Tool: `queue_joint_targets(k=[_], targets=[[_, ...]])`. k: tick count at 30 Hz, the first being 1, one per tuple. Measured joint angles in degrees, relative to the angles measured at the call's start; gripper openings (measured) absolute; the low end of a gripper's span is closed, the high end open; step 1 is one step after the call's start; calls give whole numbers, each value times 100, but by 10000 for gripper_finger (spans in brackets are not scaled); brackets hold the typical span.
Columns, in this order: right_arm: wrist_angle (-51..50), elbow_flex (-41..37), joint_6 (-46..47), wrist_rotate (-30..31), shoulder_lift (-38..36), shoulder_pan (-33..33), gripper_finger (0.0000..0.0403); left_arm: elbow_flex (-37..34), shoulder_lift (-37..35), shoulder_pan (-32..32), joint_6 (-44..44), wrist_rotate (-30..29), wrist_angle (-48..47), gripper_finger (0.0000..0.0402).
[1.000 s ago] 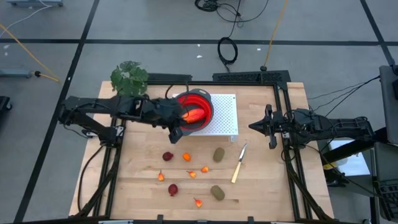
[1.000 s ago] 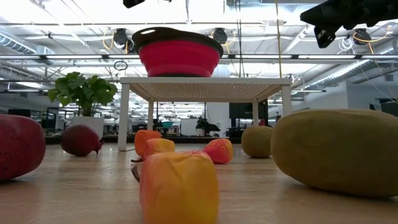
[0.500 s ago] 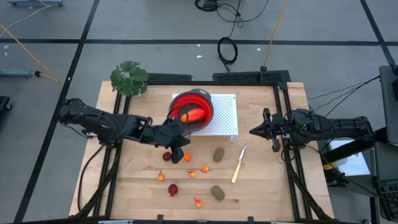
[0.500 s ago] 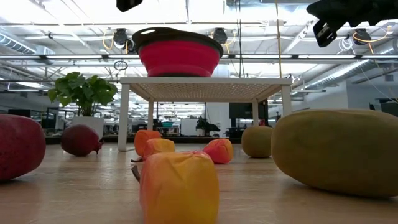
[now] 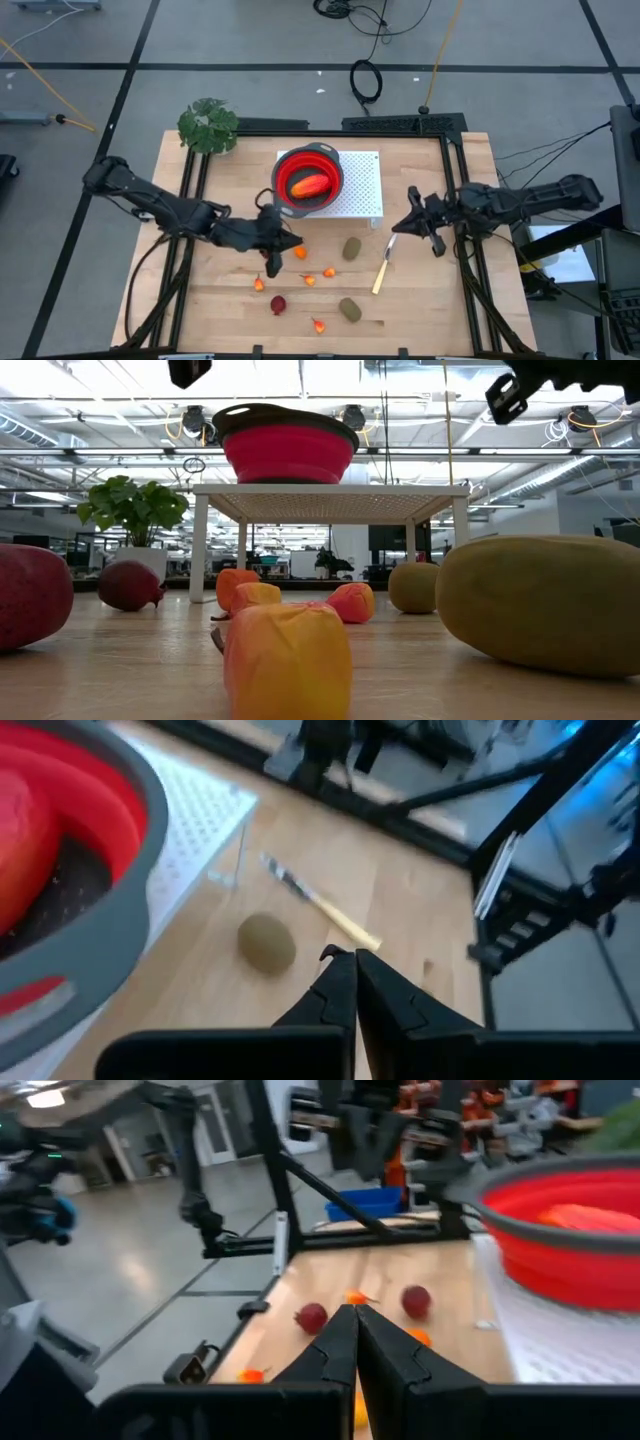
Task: Pick & Place Fruit
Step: Put the brown kiwi into the orange strainer bowl on the shelf
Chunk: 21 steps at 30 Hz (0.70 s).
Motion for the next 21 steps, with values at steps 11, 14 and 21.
queue_joint_targets(k=[11,14,21], targets=[[1039,152,-224,1154,1115,993,0,-1592,-1396,-246,344,-28,874,6],[997,441,-332,1500,1483,1200,0,-1887,-1811,-317,500,-42,829,2],[283,1453,-603,1833,2387,1443,0,-2444,-2719,-332,640,-51,616,3]])
